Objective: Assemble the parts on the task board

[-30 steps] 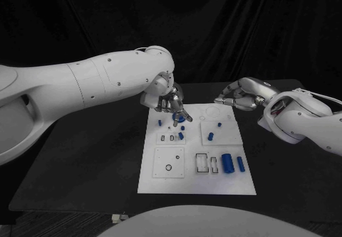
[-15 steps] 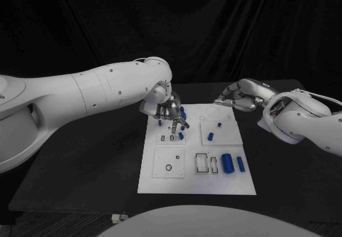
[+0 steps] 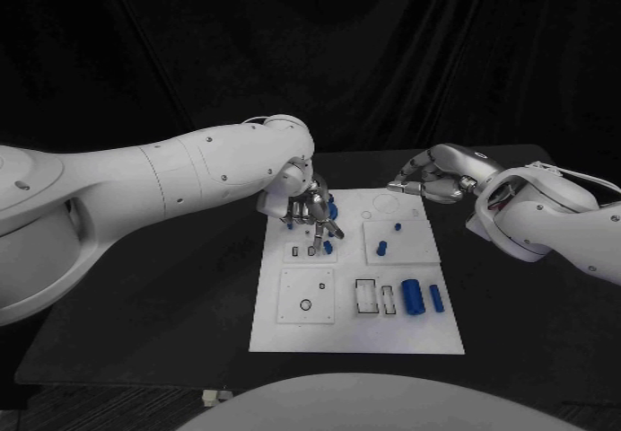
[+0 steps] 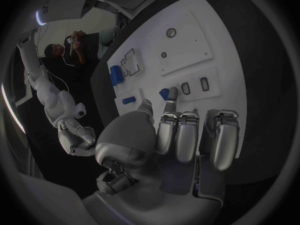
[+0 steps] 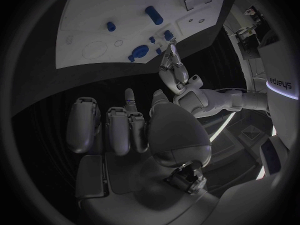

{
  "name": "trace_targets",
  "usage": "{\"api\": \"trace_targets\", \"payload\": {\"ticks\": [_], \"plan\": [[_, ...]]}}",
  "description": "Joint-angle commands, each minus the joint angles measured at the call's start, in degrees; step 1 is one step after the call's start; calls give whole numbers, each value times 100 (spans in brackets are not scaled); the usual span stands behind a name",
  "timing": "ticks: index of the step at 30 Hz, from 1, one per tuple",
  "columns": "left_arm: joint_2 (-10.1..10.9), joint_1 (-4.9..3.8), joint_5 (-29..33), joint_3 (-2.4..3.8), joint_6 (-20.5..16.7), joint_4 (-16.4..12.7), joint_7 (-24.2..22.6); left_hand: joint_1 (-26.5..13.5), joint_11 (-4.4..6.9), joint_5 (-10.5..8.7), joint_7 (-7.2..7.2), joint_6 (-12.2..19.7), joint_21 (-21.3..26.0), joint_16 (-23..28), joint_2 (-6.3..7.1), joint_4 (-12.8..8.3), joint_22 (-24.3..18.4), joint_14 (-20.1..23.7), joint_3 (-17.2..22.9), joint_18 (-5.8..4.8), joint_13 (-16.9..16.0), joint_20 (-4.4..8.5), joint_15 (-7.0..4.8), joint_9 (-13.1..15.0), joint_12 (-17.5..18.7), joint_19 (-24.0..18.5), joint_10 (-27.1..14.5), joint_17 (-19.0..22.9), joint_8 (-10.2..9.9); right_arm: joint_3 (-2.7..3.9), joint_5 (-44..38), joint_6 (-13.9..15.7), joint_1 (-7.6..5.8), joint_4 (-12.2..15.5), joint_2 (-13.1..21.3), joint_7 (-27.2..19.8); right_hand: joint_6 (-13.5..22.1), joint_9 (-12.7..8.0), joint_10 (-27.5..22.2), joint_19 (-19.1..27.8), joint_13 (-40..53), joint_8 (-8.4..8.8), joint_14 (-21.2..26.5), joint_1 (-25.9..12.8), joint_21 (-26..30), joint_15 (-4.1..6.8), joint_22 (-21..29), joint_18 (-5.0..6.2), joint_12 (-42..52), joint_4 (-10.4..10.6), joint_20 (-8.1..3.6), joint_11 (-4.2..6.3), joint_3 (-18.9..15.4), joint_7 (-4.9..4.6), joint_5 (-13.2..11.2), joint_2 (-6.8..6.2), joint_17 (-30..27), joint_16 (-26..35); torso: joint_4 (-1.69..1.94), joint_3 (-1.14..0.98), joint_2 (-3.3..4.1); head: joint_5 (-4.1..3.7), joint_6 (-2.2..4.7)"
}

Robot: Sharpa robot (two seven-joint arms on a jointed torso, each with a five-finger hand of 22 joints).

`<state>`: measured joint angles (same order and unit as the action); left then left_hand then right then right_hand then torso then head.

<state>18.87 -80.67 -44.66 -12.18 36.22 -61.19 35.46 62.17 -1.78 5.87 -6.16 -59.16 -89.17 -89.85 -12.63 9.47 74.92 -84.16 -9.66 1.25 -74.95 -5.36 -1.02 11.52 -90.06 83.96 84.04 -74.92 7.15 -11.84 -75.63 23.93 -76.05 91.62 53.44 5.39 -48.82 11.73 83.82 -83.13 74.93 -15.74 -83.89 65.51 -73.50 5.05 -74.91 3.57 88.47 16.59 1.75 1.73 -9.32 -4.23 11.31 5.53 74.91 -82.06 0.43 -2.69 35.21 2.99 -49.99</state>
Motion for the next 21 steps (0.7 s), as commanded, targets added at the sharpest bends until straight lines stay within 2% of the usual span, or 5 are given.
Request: {"api": "trace_targets", "payload": {"ticks": [1,8,14,21], "plan": [[-41,32,50,4,-140,67,-28,44,-48,18,-32,34,34,-15,6,-45,1255,-584,11,-59,-1505,-26,29,-13,6,403,596,-1508,-39,4,-4,-60,16,-3,-5,108,16,6,483,-32,1242,-18,-331,11,28,-32,-1042,-2,-28,9,-1,-41,-41,3,23,59,331,30,-2,5,1,12,-1],[-121,108,50,4,-197,217,-27,121,-66,34,-52,57,53,-15,34,-199,1221,-584,122,-50,-1505,-42,46,-53,6,376,596,-1508,-125,4,-4,-81,20,-5,-15,113,14,7,482,-32,1240,-19,-331,14,30,-32,-1042,-2,-29,7,-1,-42,-44,2,26,61,328,32,2,2,-3,9,-1],[-173,164,50,5,-210,260,-35,145,-73,35,-61,78,60,-15,47,-250,1210,-584,159,-47,-1505,-47,51,-70,6,367,596,-1508,-162,4,-4,-91,21,0,-11,118,14,7,482,-32,1240,-19,-331,14,30,-32,-1042,-2,-29,7,-1,-42,-44,2,26,61,328,32,-1,1,-3,8,-1],[-206,192,50,5,-207,300,-37,213,-66,67,-47,9,60,-15,66,-375,1216,-584,253,-48,-1505,-51,50,-81,6,372,596,-1508,-176,4,-4,-105,23,7,-4,126,14,7,482,-32,1240,-19,-331,14,30,-32,-1042,-2,-29,7,-1,-42,-44,2,26,61,328,32,-5,5,-3,7,-1]]}}
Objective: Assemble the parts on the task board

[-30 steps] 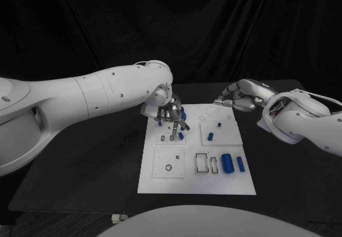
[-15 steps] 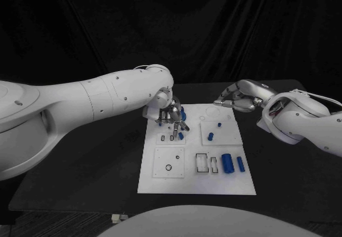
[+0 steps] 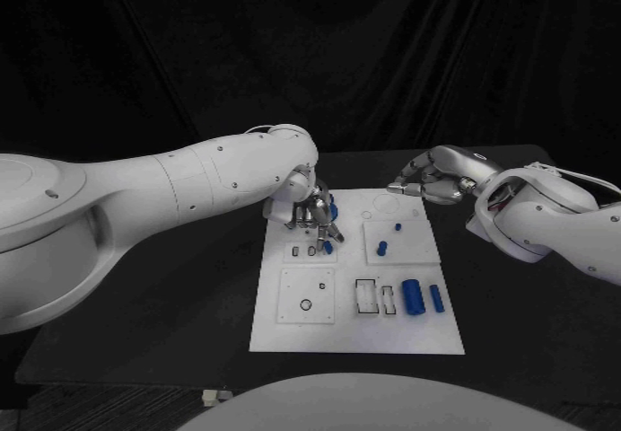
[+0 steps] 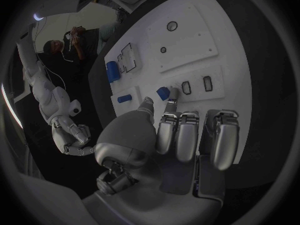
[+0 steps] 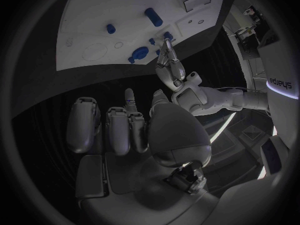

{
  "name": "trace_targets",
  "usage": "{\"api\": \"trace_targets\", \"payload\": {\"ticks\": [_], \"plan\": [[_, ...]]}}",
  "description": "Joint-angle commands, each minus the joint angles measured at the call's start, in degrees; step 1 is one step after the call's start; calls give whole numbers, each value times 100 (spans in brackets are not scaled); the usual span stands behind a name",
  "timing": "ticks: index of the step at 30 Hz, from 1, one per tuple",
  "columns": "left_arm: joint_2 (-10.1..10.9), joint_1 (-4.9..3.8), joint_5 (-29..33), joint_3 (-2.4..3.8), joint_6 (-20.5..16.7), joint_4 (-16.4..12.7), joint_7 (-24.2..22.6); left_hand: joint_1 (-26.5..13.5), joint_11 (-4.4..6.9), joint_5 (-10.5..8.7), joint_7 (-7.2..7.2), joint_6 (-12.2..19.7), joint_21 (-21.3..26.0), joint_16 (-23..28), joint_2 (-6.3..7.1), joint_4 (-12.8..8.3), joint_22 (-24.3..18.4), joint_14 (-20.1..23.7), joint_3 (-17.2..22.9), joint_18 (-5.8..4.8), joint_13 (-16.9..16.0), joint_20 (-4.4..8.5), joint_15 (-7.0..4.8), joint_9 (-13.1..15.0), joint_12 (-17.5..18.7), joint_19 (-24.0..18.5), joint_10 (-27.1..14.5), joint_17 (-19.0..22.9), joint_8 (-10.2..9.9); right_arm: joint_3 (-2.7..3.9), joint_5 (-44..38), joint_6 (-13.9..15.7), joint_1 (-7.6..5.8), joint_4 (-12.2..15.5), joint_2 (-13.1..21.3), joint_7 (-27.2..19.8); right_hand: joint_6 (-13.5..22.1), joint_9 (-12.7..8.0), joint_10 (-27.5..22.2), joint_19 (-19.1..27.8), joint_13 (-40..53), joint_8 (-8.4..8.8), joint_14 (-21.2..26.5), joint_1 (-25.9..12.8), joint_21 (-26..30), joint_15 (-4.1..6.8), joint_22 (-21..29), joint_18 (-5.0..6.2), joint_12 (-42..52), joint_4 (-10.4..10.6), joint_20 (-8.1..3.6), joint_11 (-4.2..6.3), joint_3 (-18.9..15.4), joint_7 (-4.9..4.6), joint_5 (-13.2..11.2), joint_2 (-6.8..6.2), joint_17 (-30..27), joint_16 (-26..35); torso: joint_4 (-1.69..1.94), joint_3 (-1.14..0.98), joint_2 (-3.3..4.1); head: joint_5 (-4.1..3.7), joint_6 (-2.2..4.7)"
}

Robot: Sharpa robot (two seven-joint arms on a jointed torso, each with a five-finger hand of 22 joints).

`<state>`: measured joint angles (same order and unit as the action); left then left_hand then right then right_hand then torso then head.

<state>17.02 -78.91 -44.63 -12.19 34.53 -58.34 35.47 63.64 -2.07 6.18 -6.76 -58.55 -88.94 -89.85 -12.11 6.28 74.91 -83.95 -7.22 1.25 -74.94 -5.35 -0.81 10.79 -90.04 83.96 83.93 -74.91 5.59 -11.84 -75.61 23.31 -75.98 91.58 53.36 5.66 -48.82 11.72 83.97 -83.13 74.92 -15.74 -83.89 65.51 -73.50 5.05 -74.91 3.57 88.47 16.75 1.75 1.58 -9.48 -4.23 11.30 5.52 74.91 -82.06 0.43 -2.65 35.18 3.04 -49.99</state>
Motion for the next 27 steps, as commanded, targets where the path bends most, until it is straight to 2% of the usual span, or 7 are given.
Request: {"api": "trace_targets", "payload": {"ticks": [1,8,17,22,27], "plan": [[-24,18,46,5,-36,23,-38,66,-37,37,13,-52,36,-15,13,-55,1216,-605,9,-48,-1506,-52,29,-9,4,372,607,-1509,-20,4,-7,-45,17,11,6,100,14,7,467,-32,1241,-19,-330,14,30,-32,-1042,-2,-29,-9,-1,-27,-28,2,27,61,328,32,-6,2,0,4,-1],[-36,31,46,5,-24,43,-36,71,-28,36,25,-103,37,-15,26,-88,1217,-605,33,-48,-1506,-48,23,-5,4,372,607,-1509,-10,4,-7,-58,23,9,7,103,11,9,464,-29,1235,-21,-328,21,40,-33,-1039,0,-34,-13,-1,-29,-37,-2,34,62,317,40,-1,2,-4,5,-1],[-49,40,46,5,-21,55,-33,-4,49,-46,117,-393,47,-15,69,-148,1207,-605,98,-45,-1506,2,-38,62,4,365,607,-1509,81,4,-7,-81,32,-12,-1,108,11,9,464,-29,1235,-21,-328,21,40,-33,-1039,0,-34,-13,-1,-29,-37,-2,34,62,317,40,-1,2,-6,8,-1],[-58,45,46,5,-9,59,-34,-10,64,-50,133,-433,52,-15,80,-165,1200,-605,112,-43,-1506,15,-53,80,4,360,607,-1509,93,4,-7,-97,37,-16,-4,112,8,9,463,-21,1234,-23,-327,24,59,-34,-1034,4,-35,-13,0,-31,-42,-4,36,62,312,44,-3,2,-6,8,-1],[-65,48,46,5,0,59,-35,78,93,-30,161,-467,57,-15,146,-296,1197,-605,179,-42,-1506,49,-83,119,4,358,607,-1509,88,4,-7,-114,41,-29,-12,119,8,9,463,-21,1234,-23,-327,24,59,-34,-1034,4,-35,-13,0,-31,-42,-4,36,62,312,44,-2,2,-7,18,-1]]}}
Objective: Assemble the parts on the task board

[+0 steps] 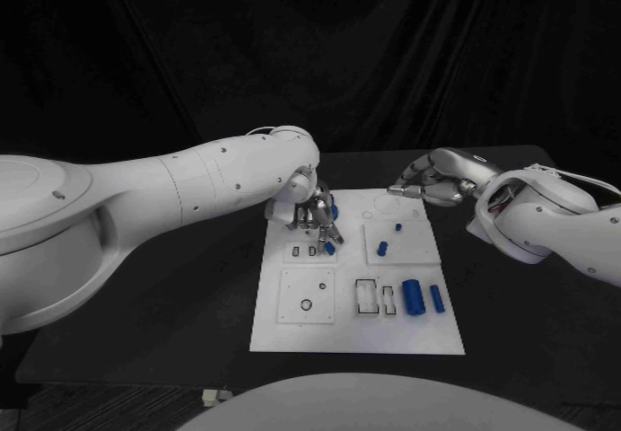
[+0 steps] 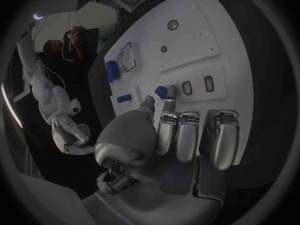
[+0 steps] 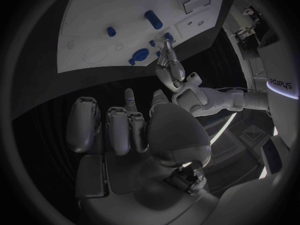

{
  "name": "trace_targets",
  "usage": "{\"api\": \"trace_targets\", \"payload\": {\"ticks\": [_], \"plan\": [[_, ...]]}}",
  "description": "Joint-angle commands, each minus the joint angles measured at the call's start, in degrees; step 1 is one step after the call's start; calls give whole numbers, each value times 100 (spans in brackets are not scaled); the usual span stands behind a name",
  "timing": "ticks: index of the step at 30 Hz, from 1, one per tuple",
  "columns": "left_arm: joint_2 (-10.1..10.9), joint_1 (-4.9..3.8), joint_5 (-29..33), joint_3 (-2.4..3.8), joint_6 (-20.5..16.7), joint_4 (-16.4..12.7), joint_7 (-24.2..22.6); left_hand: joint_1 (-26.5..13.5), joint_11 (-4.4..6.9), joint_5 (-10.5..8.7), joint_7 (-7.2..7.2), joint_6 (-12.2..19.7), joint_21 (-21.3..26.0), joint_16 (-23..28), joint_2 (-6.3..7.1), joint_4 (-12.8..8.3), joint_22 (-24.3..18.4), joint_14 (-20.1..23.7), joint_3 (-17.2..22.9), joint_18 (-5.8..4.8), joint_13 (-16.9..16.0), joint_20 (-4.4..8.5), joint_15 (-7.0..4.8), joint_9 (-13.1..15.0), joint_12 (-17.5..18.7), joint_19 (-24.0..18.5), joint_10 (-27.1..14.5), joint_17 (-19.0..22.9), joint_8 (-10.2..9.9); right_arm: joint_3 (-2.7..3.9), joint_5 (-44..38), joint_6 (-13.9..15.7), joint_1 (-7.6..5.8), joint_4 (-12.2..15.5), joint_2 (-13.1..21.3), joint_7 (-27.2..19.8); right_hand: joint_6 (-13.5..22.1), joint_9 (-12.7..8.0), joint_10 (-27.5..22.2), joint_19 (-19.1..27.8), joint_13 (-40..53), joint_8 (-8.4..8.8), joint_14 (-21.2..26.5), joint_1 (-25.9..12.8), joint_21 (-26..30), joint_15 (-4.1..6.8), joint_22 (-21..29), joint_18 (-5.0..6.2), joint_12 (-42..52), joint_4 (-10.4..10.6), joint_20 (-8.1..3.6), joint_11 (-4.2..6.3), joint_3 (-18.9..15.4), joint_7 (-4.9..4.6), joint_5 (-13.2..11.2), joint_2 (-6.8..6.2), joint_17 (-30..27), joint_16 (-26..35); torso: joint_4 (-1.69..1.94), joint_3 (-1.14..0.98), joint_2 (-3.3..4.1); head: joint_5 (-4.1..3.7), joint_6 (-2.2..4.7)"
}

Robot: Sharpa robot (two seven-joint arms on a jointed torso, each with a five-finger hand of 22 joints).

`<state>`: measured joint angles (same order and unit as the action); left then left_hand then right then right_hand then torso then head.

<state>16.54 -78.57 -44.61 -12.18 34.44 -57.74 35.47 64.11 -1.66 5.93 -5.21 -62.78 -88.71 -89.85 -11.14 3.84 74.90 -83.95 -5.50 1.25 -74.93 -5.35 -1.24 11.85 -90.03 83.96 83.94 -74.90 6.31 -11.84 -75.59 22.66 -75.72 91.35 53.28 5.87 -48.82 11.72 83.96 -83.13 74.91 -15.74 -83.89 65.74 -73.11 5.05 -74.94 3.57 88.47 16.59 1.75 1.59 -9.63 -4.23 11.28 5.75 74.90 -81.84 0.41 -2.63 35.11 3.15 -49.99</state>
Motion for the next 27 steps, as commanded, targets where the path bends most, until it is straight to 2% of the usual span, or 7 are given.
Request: {"api": "trace_targets", "payload": {"ticks": [1,7,10,11,14,17,27], "plan": [[-18,14,44,5,7,-1,-35,45,57,-4,9,-53,32,-15,63,-73,1203,-605,16,-43,-1507,53,-45,21,3,362,606,-1510,17,4,-8,-53,16,-9,-5,98,8,10,464,-22,1235,-23,-327,1,19,-34,-1030,4,-35,3,0,-32,-27,-4,38,39,312,22,-2,-1,-1,11,-1],[-5,16,43,5,22,4,-32,29,61,-14,11,-74,36,-15,74,-73,1197,-605,16,-42,-1507,59,-51,33,3,358,606,-1510,24,4,-8,-71,18,-14,-7,106,6,10,457,-15,1222,-24,-323,2,35,-35,-1026,7,-44,3,0,-33,-32,-5,37,38,295,34,-2,0,2,20,-1],[23,19,-137,5,58,-20,-33,-44,71,-81,20,-105,42,-15,96,-51,1189,-605,4,-40,-1507,71,-62,63,3,353,606,-1510,30,4,-8,-81,20,-15,-7,109,5,10,456,-12,1218,-24,-321,3,44,-35,-1023,9,-46,3,0,-34,-36,-6,37,37,290,38,-1,1,-1,26,-1],[31,21,-218,5,72,-30,-34,-155,87,-182,37,-166,46,-15,125,-1,1186,-605,-31,-39,-1507,84,-75,106,3,351,606,-1510,58,4,-8,-83,20,-15,-6,109,5,10,456,-12,1218,-24,-321,3,44,-35,-1023,9,-46,3,0,-34,-36,-6,37,37,290,38,-2,-1,-2,29,-1],[53,23,-344,5,112,-41,-36,-296,98,-279,48,-193,57,-15,163,66,1169,-605,-86,-34,-1507,97,-90,150,3,340,606,-1510,70,4,-8,-86,23,-16,-6,109,5,10,456,-12,1218,-24,-321,3,44,-35,-1023,9,-46,3,0,-34,-36,-6,37,37,290,38,0,0,-1,30,-1],[72,24,-413,5,124,-48,-41,-536,108,-294,51,-192,66,-15,201,203,1161,-605,-183,-32,-1507,115,-105,214,3,336,606,-1510,65,4,-8,-87,26,-14,-4,108,6,10,453,-8,1214,-24,-321,2,56,-36,-1020,11,-49,4,1,-34,-39,-6,36,37,289,39,-1,1,0,27,-1],[129,29,-482,5,186,-89,-65,-884,127,-308,70,-225,55,-15,247,421,1193,-605,-345,-40,-1507,139,-125,356,3,364,606,-1510,79,4,-8,-111,33,-19,2,123,10,10,453,-8,1214,-22,-320,-14,56,-38,-1020,11,-50,11,2,-35,-55,-7,24,40,289,40,1,5,-1,36,-1]]}}
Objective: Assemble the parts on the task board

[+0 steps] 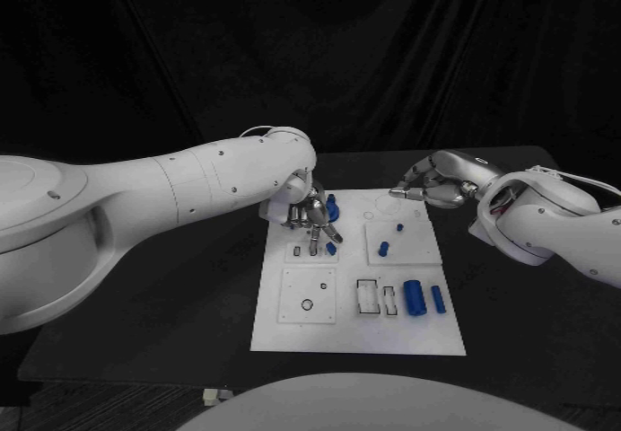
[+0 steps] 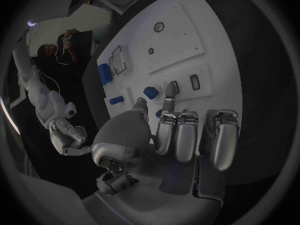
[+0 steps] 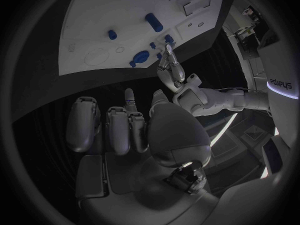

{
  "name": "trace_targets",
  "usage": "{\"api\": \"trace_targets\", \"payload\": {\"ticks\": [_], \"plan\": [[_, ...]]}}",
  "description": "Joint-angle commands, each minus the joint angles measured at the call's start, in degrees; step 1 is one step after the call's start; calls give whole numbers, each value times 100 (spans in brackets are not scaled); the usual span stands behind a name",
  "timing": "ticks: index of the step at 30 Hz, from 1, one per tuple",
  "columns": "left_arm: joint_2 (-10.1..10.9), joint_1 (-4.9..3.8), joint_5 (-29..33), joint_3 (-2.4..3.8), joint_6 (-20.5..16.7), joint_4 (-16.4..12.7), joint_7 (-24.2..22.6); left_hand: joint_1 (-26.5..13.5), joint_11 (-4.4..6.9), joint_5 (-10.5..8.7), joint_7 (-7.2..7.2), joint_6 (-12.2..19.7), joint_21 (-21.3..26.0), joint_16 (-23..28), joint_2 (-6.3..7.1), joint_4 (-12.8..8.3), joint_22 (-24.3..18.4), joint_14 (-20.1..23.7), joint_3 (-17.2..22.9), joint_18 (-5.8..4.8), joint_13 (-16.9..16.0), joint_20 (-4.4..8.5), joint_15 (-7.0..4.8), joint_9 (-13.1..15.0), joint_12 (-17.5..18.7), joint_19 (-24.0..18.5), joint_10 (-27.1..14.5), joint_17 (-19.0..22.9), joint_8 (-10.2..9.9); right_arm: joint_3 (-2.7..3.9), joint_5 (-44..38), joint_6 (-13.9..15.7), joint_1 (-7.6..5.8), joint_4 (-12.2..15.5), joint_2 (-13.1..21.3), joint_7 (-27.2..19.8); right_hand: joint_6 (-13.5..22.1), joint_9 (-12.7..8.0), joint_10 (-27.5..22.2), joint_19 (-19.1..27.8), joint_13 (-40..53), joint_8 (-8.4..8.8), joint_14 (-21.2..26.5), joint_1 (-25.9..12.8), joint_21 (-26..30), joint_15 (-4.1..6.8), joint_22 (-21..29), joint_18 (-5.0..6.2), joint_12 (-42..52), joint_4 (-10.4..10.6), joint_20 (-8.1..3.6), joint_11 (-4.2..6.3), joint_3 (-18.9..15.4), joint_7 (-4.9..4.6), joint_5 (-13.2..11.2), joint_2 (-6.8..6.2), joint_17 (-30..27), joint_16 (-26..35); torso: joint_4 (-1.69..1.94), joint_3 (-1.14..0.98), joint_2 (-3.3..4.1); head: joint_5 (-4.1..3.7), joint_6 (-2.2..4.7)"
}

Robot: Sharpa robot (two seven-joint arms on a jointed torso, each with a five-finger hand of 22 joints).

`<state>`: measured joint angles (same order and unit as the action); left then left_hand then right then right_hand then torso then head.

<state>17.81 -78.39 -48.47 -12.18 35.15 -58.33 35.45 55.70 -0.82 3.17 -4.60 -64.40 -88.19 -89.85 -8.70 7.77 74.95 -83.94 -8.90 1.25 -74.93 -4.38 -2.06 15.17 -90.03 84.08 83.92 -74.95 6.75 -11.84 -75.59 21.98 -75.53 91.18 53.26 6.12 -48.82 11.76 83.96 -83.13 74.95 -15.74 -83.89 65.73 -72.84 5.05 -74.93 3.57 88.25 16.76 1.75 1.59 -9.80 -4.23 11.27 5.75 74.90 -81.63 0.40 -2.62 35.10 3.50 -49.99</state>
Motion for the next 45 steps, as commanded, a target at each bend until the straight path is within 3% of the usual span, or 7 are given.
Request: {"api": "trace_targets", "payload": {"ticks": [1,7,31,45], "plan": [[9,12,-58,5,120,-40,-64,-42,44,-31,12,-69,2,-15,4,28,1190,-606,-6,-41,-1507,43,-45,28,3,354,608,-1505,39,4,-9,-46,16,-4,2,100,10,5,454,-8,1210,-22,-320,-13,29,-38,-1022,11,-28,-5,2,-36,-39,-7,25,41,290,19,4,7,-3,1,-1],[25,13,233,5,108,-63,-59,87,89,20,57,-148,1,-15,-40,-71,1199,-606,82,-42,-1507,77,-84,152,3,364,608,-1505,85,4,-9,-59,25,-11,1,106,11,5,453,-6,1208,-21,-318,-17,34,-39,-1020,12,-29,-5,3,-37,-43,-7,21,43,284,23,1,4,3,4,-1],[29,16,345,5,-42,-111,-53,178,46,148,-4,85,29,-15,-90,-199,1166,-606,226,-34,-1507,68,-59,192,3,342,608,-1505,-91,4,-9,-81,44,-26,-13,118,11,5,453,-6,1208,-21,-318,-17,34,-39,-1020,12,-29,-5,3,-37,-43,-7,21,43,284,23,2,0,2,28,-1],[-28,40,345,4,-124,-89,-61,345,48,470,4,72,58,-15,-117,-433,1138,-606,442,-24,-1507,58,-56,249,3,320,608,-1505,-149,4,-9,-100,45,-29,-19,124,12,5,449,-2,1201,-21,-315,-24,45,-40,-1017,14,-34,-5,4,-38,-56,-8,15,52,272,33,1,1,2,35,-1]]}}
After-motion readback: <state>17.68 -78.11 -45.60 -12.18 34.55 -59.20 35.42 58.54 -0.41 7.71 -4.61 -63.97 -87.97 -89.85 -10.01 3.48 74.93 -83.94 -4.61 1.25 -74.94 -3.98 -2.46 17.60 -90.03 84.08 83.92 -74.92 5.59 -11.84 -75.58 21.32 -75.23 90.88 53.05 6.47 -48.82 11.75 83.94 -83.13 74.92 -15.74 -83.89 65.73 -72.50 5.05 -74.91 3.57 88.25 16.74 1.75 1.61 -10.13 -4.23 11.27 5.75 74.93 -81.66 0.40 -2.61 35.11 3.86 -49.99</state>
